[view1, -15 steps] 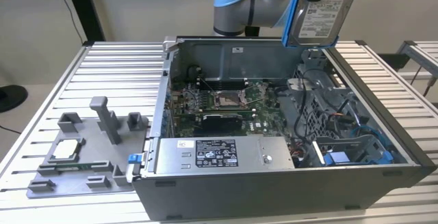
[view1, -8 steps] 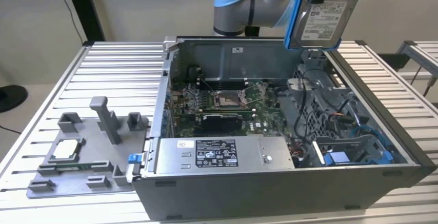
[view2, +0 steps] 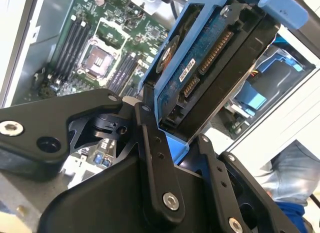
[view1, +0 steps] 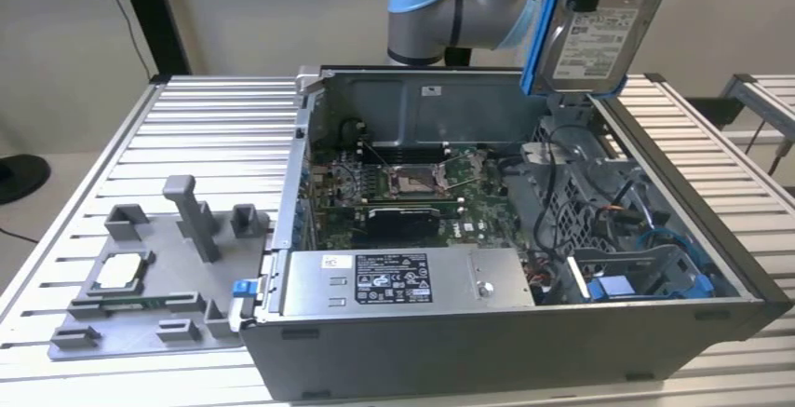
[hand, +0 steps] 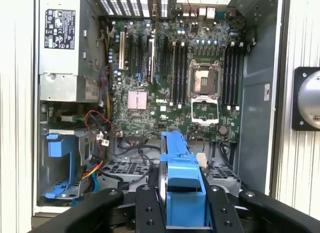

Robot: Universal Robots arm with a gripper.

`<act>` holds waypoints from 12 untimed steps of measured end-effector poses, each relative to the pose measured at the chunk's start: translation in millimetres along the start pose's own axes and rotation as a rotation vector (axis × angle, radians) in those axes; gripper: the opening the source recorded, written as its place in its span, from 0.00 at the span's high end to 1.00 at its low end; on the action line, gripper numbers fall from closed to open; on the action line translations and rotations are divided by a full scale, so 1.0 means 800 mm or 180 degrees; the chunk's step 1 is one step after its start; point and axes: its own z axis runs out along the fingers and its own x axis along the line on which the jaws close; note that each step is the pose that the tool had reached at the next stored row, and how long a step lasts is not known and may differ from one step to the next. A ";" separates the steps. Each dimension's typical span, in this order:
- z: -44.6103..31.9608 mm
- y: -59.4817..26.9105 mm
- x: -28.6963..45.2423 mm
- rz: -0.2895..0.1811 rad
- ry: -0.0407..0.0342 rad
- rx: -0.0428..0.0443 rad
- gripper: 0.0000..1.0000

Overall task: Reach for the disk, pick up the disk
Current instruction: 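Pick up the disk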

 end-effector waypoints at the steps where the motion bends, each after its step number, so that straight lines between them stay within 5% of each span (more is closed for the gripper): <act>1: -0.0001 -0.001 0.0020 0.0000 0.0000 -0.0002 1.00; 12: -0.0003 -0.007 0.0232 0.0000 0.0000 -0.0025 1.00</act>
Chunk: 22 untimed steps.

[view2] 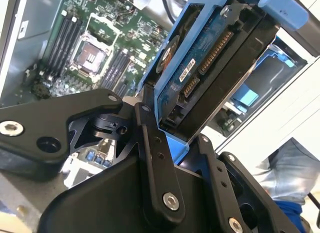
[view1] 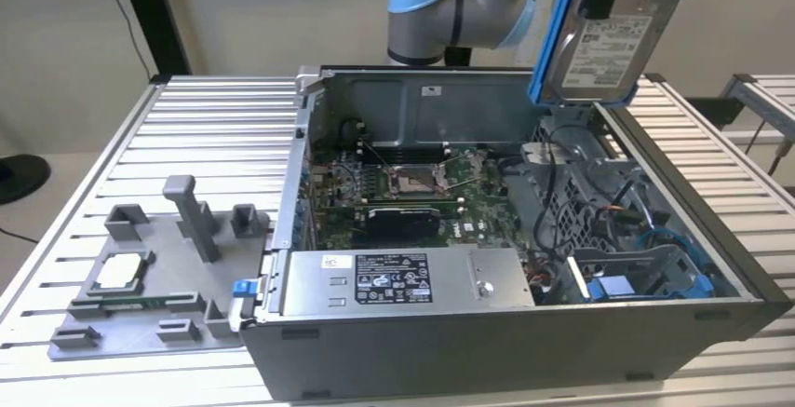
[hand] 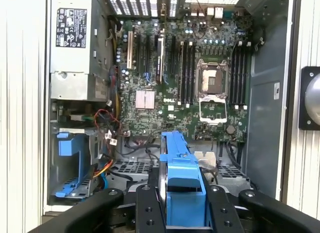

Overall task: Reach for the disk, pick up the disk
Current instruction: 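Pick up the disk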

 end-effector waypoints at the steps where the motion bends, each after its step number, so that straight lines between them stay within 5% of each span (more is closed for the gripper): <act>1: -0.0001 -0.001 0.0019 0.0000 0.0000 -0.0002 1.00; 22: -0.0006 -0.015 0.0512 0.0000 -0.0001 -0.0034 1.00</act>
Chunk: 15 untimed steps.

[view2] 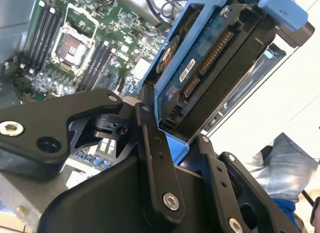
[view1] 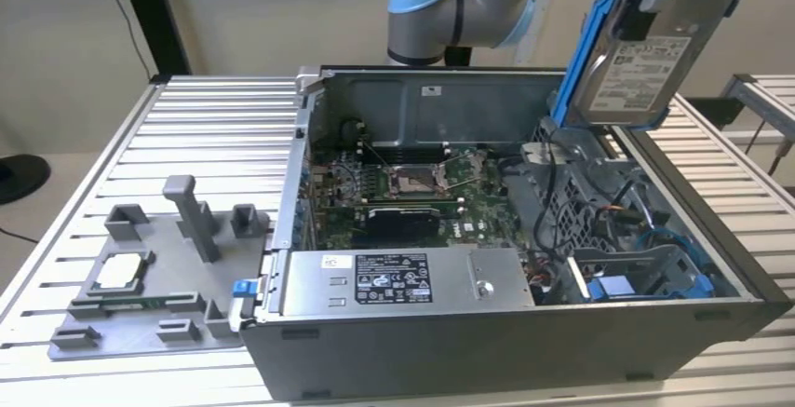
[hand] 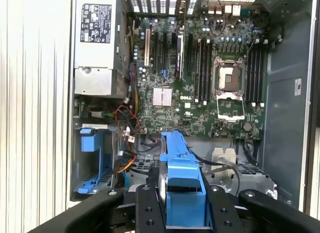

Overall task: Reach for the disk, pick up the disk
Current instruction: 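Pick up the disk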

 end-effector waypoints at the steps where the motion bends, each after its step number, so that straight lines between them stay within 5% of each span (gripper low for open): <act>1: 0.0000 0.000 0.0028 0.0000 0.0000 0.0000 1.00; 15: -0.0002 -0.002 0.0433 0.0000 0.0000 -0.0002 1.00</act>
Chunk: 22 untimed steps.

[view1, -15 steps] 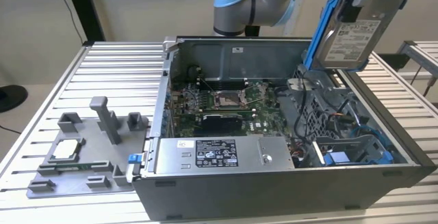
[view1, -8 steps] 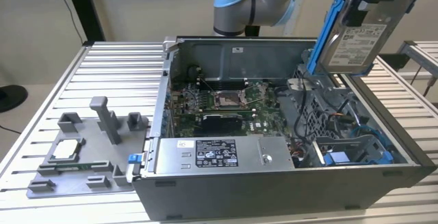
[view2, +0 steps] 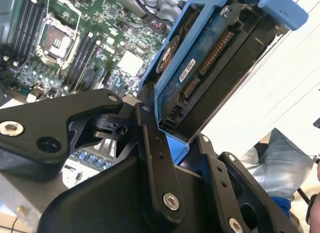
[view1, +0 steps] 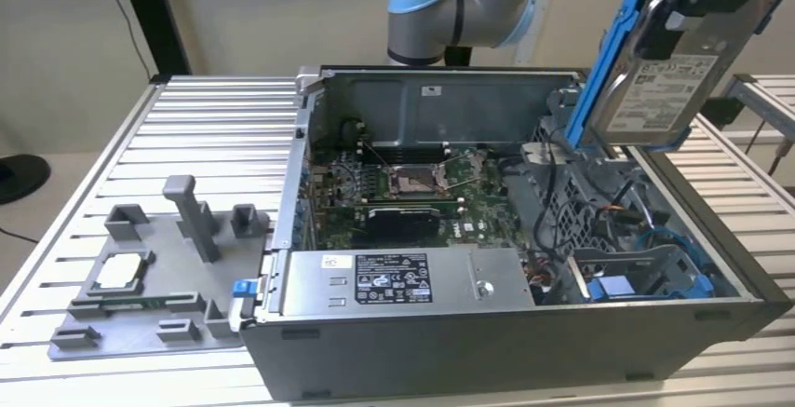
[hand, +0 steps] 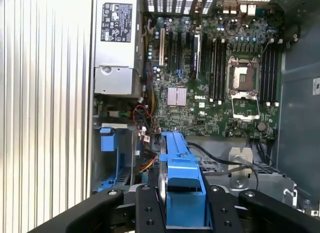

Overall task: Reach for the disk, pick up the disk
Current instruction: 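Pick up the disk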

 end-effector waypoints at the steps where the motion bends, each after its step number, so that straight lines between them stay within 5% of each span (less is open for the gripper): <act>1: 0.0000 0.000 0.0030 0.0000 0.0000 0.0000 1.00; 22: 0.0009 -0.005 0.0712 0.0000 0.0000 -0.0015 1.00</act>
